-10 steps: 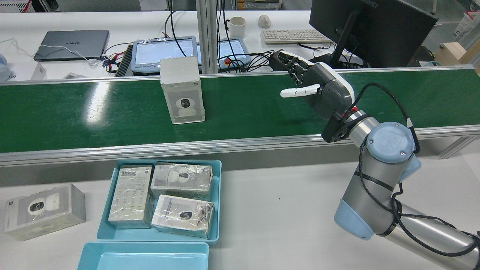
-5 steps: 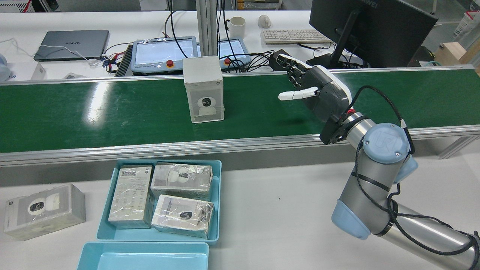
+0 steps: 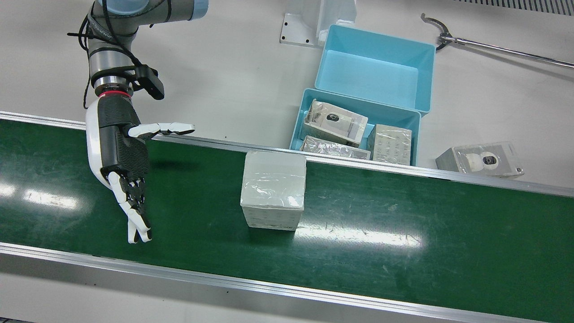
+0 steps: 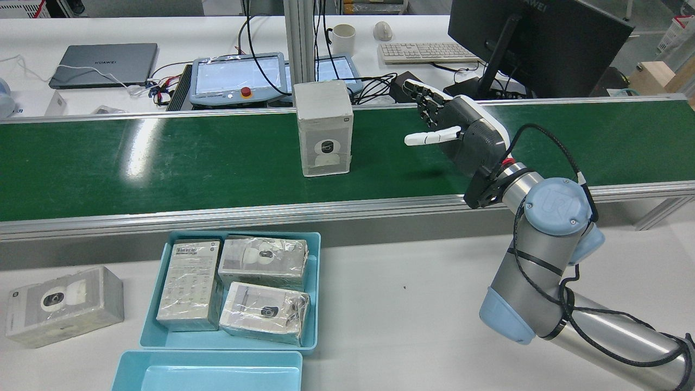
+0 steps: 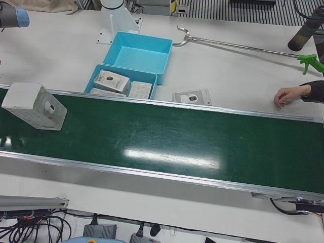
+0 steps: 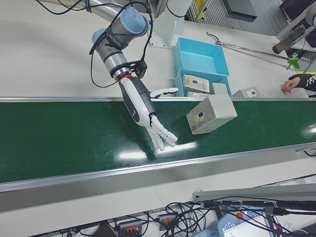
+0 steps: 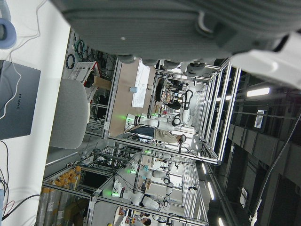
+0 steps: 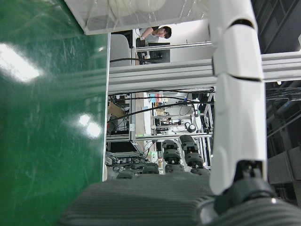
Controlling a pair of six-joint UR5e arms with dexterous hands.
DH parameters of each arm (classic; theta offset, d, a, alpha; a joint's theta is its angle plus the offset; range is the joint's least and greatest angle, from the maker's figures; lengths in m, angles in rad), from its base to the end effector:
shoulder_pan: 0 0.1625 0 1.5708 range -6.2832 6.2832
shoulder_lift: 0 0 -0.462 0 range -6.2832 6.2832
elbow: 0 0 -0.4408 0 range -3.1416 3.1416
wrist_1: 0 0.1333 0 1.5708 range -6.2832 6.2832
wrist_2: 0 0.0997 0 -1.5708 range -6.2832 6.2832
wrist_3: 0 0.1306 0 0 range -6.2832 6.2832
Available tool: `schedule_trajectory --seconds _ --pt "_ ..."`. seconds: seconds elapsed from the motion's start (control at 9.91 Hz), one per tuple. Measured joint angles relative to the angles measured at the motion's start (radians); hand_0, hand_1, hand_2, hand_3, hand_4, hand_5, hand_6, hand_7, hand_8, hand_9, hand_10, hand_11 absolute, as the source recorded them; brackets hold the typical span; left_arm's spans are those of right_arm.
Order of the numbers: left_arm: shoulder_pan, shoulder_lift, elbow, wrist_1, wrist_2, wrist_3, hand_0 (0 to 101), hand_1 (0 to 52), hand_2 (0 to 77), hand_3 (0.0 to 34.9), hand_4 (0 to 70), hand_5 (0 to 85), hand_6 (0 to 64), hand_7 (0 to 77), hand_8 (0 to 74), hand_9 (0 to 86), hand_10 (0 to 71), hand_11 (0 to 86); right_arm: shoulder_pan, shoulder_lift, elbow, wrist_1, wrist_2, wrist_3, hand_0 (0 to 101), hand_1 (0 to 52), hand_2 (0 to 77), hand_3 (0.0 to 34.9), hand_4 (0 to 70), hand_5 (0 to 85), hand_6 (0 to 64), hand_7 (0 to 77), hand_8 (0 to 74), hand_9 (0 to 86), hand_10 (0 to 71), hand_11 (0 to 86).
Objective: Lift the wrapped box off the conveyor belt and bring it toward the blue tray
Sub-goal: 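Close the right hand around the arriving white wrapped box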
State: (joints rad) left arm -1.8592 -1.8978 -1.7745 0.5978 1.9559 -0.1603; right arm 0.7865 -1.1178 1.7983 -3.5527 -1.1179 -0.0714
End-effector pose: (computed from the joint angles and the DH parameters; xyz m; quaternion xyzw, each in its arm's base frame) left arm -0.2635 -0.5921 0.4845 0.0966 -0.6779 0.7280 0.0321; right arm -0.3487 -0.6191 0.3654 -0.1431 -0.7741 0.6112 0.0824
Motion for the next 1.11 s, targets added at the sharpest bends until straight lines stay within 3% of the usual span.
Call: schedule_trajectory --seconds 1.11 --pt "0.000 0.000 0.000 0.000 0.000 0.000 0 0.0 1.1 0.0 0.0 1.1 0.5 0.5 0.5 0.5 0.5 0.5 -0.007 0.013 -0.025 0.000 0.000 -0.003 49 17.5 10.4 0.0 7.6 11.5 1.6 2.2 0.0 2.2 0.0 0.5"
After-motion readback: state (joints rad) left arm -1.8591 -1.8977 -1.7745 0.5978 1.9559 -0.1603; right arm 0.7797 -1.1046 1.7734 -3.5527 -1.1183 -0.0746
